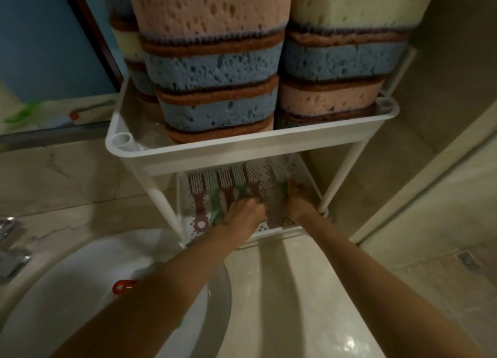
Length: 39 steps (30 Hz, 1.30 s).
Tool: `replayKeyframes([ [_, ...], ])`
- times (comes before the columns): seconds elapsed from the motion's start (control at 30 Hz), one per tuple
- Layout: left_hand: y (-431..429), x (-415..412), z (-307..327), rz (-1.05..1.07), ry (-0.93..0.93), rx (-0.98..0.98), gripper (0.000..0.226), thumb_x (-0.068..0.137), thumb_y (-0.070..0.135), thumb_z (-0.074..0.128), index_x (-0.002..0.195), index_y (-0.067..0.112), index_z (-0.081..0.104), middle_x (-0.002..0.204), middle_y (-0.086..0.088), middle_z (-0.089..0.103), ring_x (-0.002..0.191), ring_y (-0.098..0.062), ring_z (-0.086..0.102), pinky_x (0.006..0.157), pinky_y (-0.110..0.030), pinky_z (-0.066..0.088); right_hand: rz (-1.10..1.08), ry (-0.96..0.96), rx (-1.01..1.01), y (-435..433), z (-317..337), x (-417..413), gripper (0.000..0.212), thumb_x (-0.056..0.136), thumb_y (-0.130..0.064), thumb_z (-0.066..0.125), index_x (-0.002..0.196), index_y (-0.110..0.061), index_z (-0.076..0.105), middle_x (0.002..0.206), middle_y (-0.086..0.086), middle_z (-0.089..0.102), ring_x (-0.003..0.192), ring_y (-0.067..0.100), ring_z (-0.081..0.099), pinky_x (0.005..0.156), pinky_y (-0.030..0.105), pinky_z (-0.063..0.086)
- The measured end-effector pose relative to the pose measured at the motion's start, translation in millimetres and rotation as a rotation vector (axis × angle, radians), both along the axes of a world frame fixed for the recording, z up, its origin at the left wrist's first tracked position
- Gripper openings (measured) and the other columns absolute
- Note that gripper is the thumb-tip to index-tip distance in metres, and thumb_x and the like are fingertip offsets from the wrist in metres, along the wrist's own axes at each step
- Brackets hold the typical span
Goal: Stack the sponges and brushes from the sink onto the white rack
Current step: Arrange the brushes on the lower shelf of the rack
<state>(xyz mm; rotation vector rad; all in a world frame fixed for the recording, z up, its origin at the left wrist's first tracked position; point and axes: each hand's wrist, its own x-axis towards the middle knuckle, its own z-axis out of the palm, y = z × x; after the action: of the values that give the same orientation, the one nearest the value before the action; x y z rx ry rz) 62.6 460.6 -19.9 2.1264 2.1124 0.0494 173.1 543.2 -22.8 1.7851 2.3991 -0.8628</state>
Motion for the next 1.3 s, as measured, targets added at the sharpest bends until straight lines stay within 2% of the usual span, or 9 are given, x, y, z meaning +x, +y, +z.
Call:
replayKeyframes([
  [0.07,3.3,0.0,1.0,0.051,-0.009,-0.027,0.030,0.093,0.025,0.050,0.110,0.005,0.065,0.114,-0.012,0.064,0.106,-0.030,0.061,0.086,-0.037,0.049,0.035,0.027,-0.026,-3.6,3.4,-3.9,0.052,0.099,-0.026,0.037,0.146,-0.010,0.022,0.148,0.017,0.030,0.133,0.036,0.035,0.111,0.044,0.031],
  [0.13,4.8,1.0,0.7,0.096,-0.011,-0.034,0.033,0.093,0.027,0.050,0.116,0.006,0.061,0.122,-0.013,0.059,0.112,-0.030,0.056,0.090,-0.037,0.046,0.039,0.013,-0.016,-3.0,5.4,-5.9,0.055,0.097,-0.014,0.039,0.147,-0.009,0.018,0.151,0.018,0.023,0.137,0.036,0.027,0.113,0.041,0.025],
  [0.27,5.6,0.0,-6.6,0.119,0.007,-0.014,0.046,0.093,0.031,0.050,0.133,0.008,0.048,0.135,-0.013,0.048,0.124,-0.030,0.044,0.104,-0.036,0.035,0.086,-0.105,0.052,0.1,0.8,-7.6,0.055,0.097,-0.017,0.039,0.147,-0.011,0.017,0.151,0.018,0.023,0.139,0.033,0.025,0.115,0.039,0.023],
  [0.43,9.2,-5.8,-7.7,0.132,-0.111,-0.019,0.048,0.089,0.030,0.056,0.130,0.007,0.050,0.134,-0.012,0.053,0.125,-0.028,0.046,0.105,-0.033,0.035,0.070,0.040,0.051,0.8,2.4,-10.2,0.046,0.097,-0.011,0.037,0.143,-0.010,0.030,0.148,0.019,0.027,0.136,0.035,0.027,0.111,0.042,0.025],
  [0.53,9.3,-10.7,-8.9,0.106,-0.167,0.011,0.048,0.084,0.030,0.062,0.128,0.010,0.053,0.130,-0.009,0.056,0.121,-0.027,0.049,0.104,-0.032,0.037,0.022,0.051,0.055,2.1,1.5,-15.8,0.045,0.102,-0.026,0.023,0.144,-0.013,0.027,0.152,0.011,0.024,0.139,0.029,0.024,0.116,0.040,0.022],
  [0.8,6.1,-21.2,-13.6,0.082,-0.262,-0.023,0.076,0.080,0.030,0.068,0.144,0.011,0.032,0.148,-0.008,0.038,0.135,-0.026,0.038,0.110,-0.036,0.034,0.077,-0.037,0.069,0.8,4.5,-16.6,0.047,0.099,-0.021,0.031,0.145,-0.026,0.025,0.151,0.011,0.018,0.138,0.031,0.019,0.113,0.040,0.022],
  [0.97,5.3,-21.8,-14.2,0.082,-0.316,-0.013,0.070,0.080,0.025,0.069,0.140,0.009,0.037,0.145,-0.008,0.041,0.130,-0.026,0.044,0.106,-0.033,0.039,0.090,-0.029,0.038,-2.6,1.4,-21.5,0.047,0.100,-0.026,0.027,0.146,-0.025,0.022,0.152,0.011,0.016,0.139,0.030,0.017,0.113,0.040,0.020],
  [1.2,2.9,-22.6,-13.5,0.096,-0.310,-0.039,0.071,0.085,0.026,0.063,0.146,0.012,0.030,0.151,-0.007,0.033,0.133,-0.028,0.039,0.110,-0.035,0.035,0.118,-0.083,0.017,-8.5,9.5,-20.7,0.050,0.099,-0.028,0.029,0.148,-0.026,0.017,0.154,0.014,0.011,0.142,0.035,0.012,0.116,0.046,0.016],
  [1.3,-7.8,-19.9,-1.1,0.162,-0.350,-0.026,0.046,0.095,0.024,0.048,0.137,0.006,0.041,0.144,-0.013,0.041,0.132,-0.030,0.039,0.110,-0.034,0.030,0.022,0.048,0.090,-16.2,11.8,-17.9,0.047,0.097,-0.022,0.035,0.142,-0.010,0.032,0.146,0.020,0.032,0.137,0.037,0.027,0.114,0.045,0.024],
])
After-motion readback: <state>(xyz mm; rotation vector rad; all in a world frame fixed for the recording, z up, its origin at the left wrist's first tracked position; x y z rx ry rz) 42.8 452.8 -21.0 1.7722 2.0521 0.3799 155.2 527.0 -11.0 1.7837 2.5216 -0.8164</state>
